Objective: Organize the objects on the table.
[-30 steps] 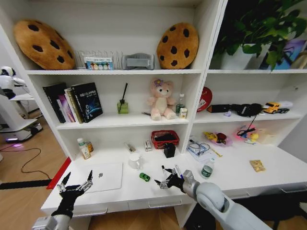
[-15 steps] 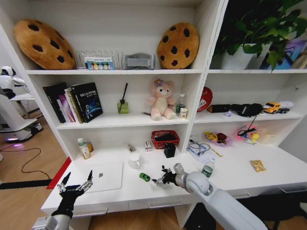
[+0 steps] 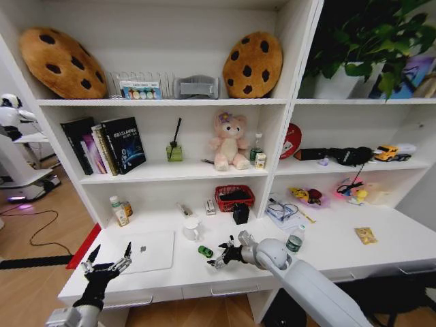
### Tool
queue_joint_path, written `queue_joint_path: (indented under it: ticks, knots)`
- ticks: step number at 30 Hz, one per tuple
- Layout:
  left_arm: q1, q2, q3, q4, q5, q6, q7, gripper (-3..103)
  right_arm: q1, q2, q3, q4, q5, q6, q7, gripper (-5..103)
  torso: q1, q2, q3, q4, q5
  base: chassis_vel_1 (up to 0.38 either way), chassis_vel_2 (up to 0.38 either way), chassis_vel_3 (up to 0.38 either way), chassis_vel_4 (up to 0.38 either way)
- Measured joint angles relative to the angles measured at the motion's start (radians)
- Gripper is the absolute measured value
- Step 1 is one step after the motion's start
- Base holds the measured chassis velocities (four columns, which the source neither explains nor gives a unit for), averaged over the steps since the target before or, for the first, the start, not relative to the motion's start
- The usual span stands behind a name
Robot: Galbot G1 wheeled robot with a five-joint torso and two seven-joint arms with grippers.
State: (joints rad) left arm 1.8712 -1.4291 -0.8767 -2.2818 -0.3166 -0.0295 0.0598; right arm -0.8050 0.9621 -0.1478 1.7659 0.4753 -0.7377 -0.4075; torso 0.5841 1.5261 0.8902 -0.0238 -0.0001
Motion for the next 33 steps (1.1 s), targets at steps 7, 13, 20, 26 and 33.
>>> queue_joint_path:
  ticks: [7,13,20,26,33]
  knots:
    - [0.000,0.000,0.000,0.000,0.000,0.000,0.000,100,0.017,0.025,-0.033,-0.028,-0.006,0.001,0.070,100,0.000,0.000,0.000,0.0000,0.0000,0.000,0.000,0.000,0.000]
    - [0.000,0.000,0.000,0.000,0.000,0.000,0.000,100,0.013,0.042,-0.050,-0.044,-0.017,0.001,0.093,100,0.000,0.000,0.000,0.0000,0.0000,0.000,0.000,0.000,0.000]
    - [0.000,0.000,0.000,0.000,0.000,0.000,0.000,100,0.009,0.063,-0.053,-0.076,-0.021,0.002,0.101,100,0.000,0.000,0.000,0.0000,0.0001,0.000,0.000,0.000,0.000]
    - [0.000,0.000,0.000,0.000,0.000,0.000,0.000,100,0.019,0.088,-0.069,-0.093,-0.028,0.004,0.103,76,0.000,0.000,0.000,-0.0001,-0.0001,0.000,0.000,0.000,0.000]
    - [0.000,0.000,0.000,0.000,0.000,0.000,0.000,100,0.019,0.120,-0.078,-0.106,-0.047,0.005,0.114,73,0.000,0.000,0.000,-0.0001,0.0000,0.000,0.000,0.000,0.000]
